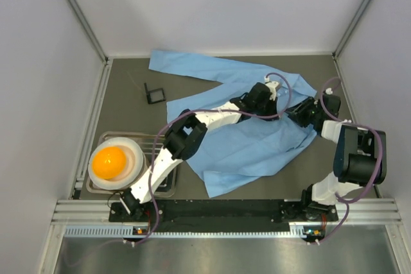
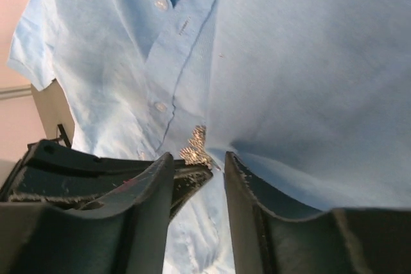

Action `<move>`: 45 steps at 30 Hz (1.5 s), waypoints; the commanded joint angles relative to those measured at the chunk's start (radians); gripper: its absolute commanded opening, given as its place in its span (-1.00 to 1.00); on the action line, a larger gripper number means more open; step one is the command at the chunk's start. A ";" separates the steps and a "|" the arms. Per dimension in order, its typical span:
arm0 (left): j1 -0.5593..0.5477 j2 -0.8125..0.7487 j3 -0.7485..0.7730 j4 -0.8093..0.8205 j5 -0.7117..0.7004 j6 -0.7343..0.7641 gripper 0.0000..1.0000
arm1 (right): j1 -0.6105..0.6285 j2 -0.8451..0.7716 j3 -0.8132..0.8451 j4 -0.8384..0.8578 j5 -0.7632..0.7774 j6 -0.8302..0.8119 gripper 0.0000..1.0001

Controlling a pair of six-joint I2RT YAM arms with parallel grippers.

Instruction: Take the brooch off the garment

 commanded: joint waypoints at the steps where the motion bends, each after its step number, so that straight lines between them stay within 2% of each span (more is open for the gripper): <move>1: 0.025 -0.060 -0.018 0.047 0.080 -0.092 -1.00 | -0.025 0.005 -0.024 0.106 -0.059 0.023 -0.31; 2: 0.030 -0.058 -0.017 0.047 0.083 -0.098 -1.00 | -0.025 0.022 -0.024 0.119 -0.063 0.026 -0.44; 6: 0.037 -0.045 -0.011 0.045 0.105 -0.119 -1.00 | -0.023 0.057 -0.027 0.152 -0.093 0.026 -0.73; 15: 0.048 -0.031 0.000 0.035 0.125 -0.150 -1.00 | 0.016 0.071 -0.006 0.117 -0.057 -0.015 -0.80; 18: 0.048 -0.025 0.014 0.022 0.126 -0.152 -1.00 | 0.030 0.079 0.008 0.082 -0.031 -0.035 -0.96; 32: 0.053 0.000 0.051 -0.002 0.149 -0.172 -1.00 | 0.056 0.103 0.026 0.054 0.009 -0.047 -1.00; 40: 0.066 0.011 0.052 0.036 0.200 -0.230 -1.00 | 0.081 0.119 0.048 -0.003 0.065 -0.066 -1.00; 45: 0.074 0.023 0.051 0.090 0.273 -0.316 -1.00 | 0.095 0.140 0.063 -0.021 0.076 -0.064 -1.00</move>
